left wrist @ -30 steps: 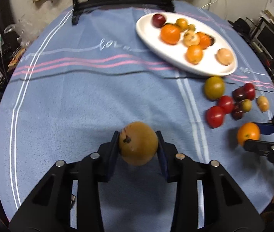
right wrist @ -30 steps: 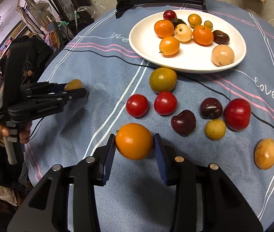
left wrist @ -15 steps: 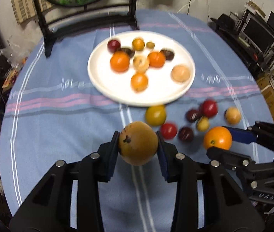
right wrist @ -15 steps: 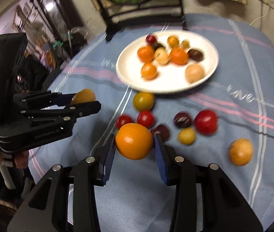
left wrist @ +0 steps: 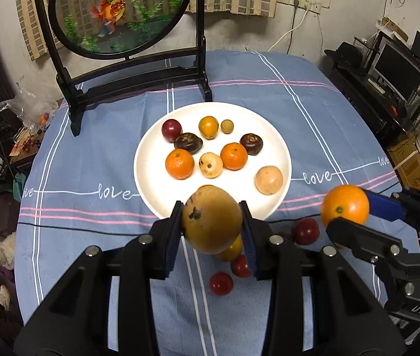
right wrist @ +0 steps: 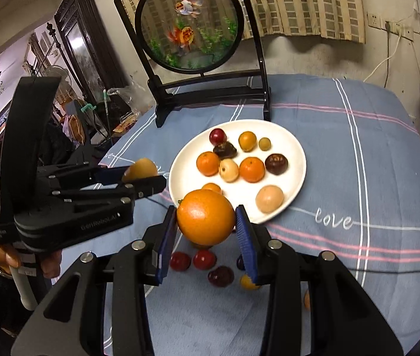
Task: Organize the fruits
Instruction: 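Carry the brown fruit and orange over the white plate, then lower both fruits onto the plate and open both grippers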
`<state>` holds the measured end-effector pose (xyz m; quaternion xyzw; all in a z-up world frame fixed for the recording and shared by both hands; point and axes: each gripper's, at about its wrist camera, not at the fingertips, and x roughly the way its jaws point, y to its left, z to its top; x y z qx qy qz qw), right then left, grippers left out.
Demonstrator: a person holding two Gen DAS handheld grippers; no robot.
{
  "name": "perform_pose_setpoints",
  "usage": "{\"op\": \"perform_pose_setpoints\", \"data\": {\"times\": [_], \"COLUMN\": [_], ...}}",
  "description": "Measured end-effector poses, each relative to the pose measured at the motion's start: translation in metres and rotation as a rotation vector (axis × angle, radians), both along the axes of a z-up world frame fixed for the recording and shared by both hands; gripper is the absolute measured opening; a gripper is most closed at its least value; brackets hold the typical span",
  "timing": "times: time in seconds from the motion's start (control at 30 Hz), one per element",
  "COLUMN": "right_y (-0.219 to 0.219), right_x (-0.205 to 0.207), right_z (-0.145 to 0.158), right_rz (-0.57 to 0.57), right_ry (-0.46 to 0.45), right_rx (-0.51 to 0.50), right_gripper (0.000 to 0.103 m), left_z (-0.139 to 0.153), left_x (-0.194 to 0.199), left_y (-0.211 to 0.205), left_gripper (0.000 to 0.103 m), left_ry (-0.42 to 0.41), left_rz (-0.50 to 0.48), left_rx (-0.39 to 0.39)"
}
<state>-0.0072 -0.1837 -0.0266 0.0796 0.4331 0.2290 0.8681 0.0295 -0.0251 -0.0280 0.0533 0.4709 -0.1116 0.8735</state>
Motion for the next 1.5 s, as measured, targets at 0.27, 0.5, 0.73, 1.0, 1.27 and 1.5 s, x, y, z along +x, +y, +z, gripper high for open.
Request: {"op": "perform_pose_setpoints", "data": {"times": [0.27, 0.5, 0.73, 1.0, 1.27, 1.5], "right_y": [0.007, 0.01, 0.007, 0.017, 0.03, 0.012], "right_x": [0.041, 0.079, 0.108, 0.151, 0.173, 0.165], "right_z": [-0.014, -0.028, -0.046, -0.075, -0.084, -0.057], "right_rz": [0.009, 0.004, -0.012, -0.023, -0.003, -0.055], "right_ry": [0.02, 0.045, 0.07, 0.129, 0.163, 0.093], "right_rx": [-0.002, -0.015, -0.027, -0.053, -0.081, -0.046], "right_gripper": [0.04, 0.04, 0.04, 0.04, 0.044, 0.068], "left_z": [-0.017, -0.031, -0.049, -0.068, -0.072, -0.058], "left_x": [0.035, 0.069, 0.098, 0.108, 0.111, 0.109], "left_y": [0.001, 0.0, 0.005, -0.008, -0.009, 0.001], "left_gripper": [0.037, 0.037, 0.037, 0.038, 0.062, 0.062], "left_ry": [0.028, 0.04, 0.059, 0.082, 0.051, 0.032], "left_rz": [0.037, 0.053, 0.073, 0.008, -0.003, 0.024], "left_rx": [0.016, 0.032, 0.035, 0.043, 0.054, 0.034]}}
